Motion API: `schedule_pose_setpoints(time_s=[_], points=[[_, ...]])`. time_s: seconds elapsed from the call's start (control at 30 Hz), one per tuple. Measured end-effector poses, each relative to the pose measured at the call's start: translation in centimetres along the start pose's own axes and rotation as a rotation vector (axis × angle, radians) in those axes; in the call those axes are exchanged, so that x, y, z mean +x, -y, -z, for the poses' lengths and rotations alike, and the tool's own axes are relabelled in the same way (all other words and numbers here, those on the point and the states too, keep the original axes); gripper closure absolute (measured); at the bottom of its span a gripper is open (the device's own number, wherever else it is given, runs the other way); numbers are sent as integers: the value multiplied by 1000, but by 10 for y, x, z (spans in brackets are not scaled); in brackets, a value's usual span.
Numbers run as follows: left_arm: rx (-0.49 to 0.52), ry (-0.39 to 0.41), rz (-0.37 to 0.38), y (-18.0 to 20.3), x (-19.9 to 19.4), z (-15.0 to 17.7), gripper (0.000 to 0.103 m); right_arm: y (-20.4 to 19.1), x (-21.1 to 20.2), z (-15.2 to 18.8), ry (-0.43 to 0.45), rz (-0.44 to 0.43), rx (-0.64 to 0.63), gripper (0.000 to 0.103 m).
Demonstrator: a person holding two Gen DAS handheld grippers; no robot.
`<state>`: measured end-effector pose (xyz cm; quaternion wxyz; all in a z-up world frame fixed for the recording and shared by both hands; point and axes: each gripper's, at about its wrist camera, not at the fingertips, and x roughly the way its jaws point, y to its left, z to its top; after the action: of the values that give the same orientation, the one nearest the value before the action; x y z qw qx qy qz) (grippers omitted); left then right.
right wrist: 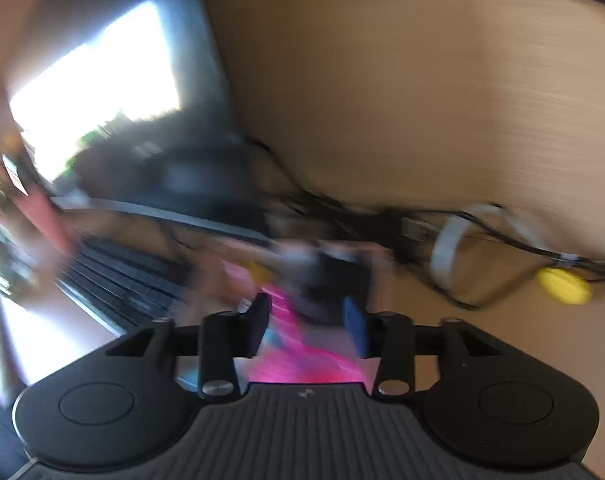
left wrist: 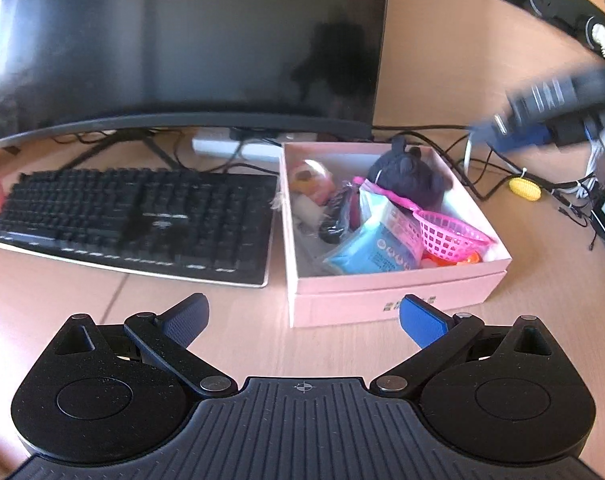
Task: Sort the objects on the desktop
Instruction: 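Lower the black cable into the box and open the right gripper, then grasp the yellow corn toy among the cables with the right gripper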
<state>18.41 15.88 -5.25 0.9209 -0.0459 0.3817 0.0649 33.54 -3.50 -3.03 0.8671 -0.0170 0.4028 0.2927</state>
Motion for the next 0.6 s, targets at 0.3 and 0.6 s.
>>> schedule_pose_setpoints(time_s=[0.3,0.6], points=[[-41,-7,-2,1,13,-10,0,68,18,54,93,476,-190,70],[-76,13,-14,2,-13,-12,0,161,77,34,131,549,-132,57]])
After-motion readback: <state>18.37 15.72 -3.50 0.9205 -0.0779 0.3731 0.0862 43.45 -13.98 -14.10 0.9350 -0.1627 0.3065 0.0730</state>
